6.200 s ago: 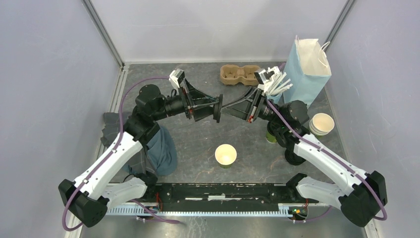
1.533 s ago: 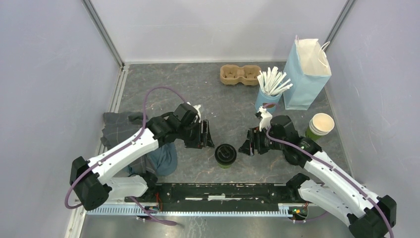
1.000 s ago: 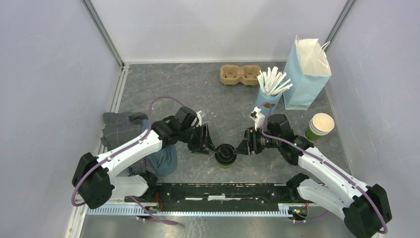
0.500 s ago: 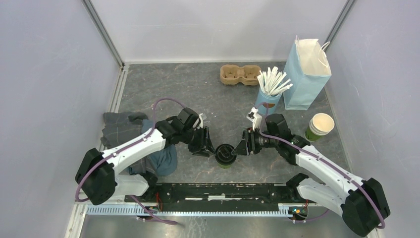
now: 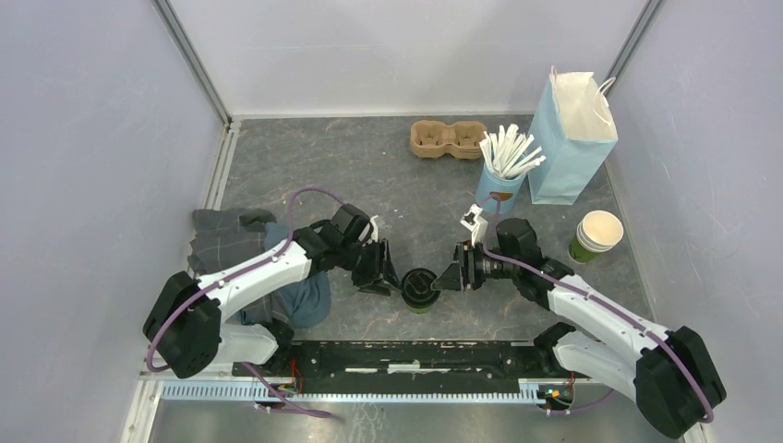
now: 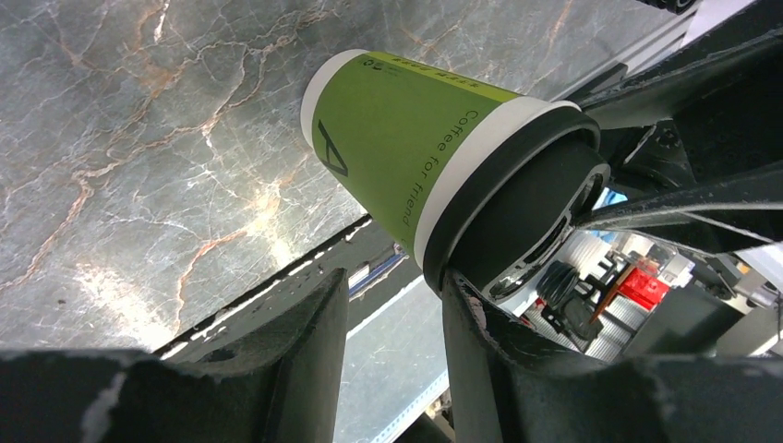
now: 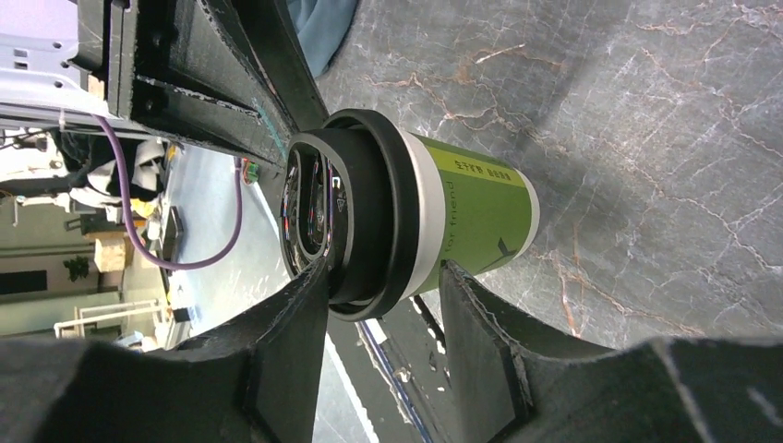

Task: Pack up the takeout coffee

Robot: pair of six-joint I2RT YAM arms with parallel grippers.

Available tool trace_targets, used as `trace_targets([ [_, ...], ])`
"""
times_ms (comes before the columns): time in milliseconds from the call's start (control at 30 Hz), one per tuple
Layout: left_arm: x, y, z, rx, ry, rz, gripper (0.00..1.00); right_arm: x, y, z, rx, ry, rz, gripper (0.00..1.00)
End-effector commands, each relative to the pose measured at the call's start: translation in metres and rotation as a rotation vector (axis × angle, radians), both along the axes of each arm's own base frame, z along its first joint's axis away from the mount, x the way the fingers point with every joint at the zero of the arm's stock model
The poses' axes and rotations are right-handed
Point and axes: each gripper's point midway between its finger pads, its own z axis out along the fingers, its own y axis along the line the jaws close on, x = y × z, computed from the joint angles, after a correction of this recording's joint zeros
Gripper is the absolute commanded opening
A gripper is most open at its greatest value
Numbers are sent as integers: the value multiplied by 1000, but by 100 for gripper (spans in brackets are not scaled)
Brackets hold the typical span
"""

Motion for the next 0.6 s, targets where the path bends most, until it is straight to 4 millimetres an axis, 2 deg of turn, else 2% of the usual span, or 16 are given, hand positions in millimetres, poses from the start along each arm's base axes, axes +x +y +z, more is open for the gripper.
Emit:
trace_targets([
  [0, -18, 26, -46, 140, 63, 4, 48, -11, -19, -48, -58, 58, -74, 51],
  [133, -29, 41, -71, 210, 110, 11, 46, -27, -32, -83, -73, 128, -93, 48],
  [200, -32, 47, -77, 234, 109, 17, 45, -27, -31, -81, -69, 126, -92, 48],
  [300, -29, 49, -72, 241, 88, 20, 45, -17, -28, -66, -71, 92, -89, 51],
  [367, -21, 41, -55, 193, 45, 23, 46, -9, -21, -47, -55, 65, -64, 55],
  [467, -8, 26, -30, 136, -4, 17, 49, -2, -11, -18, 4, 26, -29, 65],
  [567, -1, 17, -11, 99, -33, 0, 55, 4, -4, 1, 37, -2, -12, 71],
])
